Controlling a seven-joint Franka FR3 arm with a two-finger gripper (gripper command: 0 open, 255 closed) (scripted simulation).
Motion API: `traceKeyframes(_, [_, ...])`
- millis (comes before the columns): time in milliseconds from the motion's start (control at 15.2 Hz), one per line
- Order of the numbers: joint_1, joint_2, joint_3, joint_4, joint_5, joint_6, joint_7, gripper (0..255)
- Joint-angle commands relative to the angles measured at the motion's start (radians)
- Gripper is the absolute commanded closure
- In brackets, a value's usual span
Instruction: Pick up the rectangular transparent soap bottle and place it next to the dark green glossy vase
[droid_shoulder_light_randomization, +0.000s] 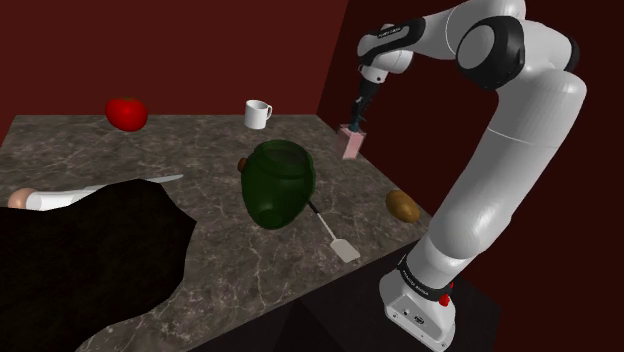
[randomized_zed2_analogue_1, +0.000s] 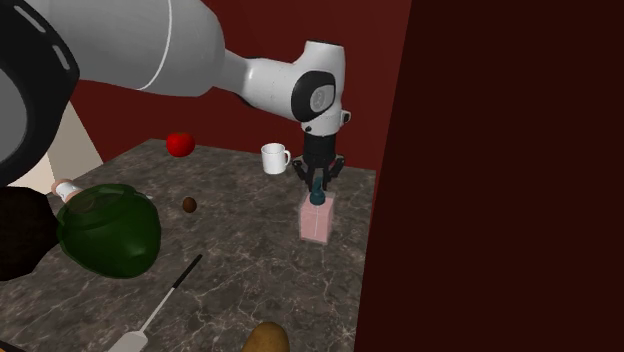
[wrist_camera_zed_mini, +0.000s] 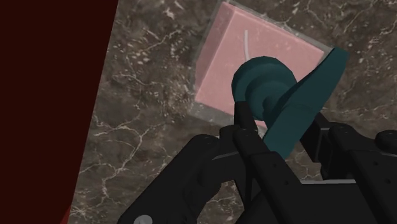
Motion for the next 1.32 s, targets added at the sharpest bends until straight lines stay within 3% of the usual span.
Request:
traceKeyframes(0, [0.001, -0.010, -0.001, 0.018, -0.006, -0.027, 0.005, 255])
traceKeyframes(1254, [-0.001, -0.040, -0.006, 0.238, -0.026, -0.274, 0.026, 255])
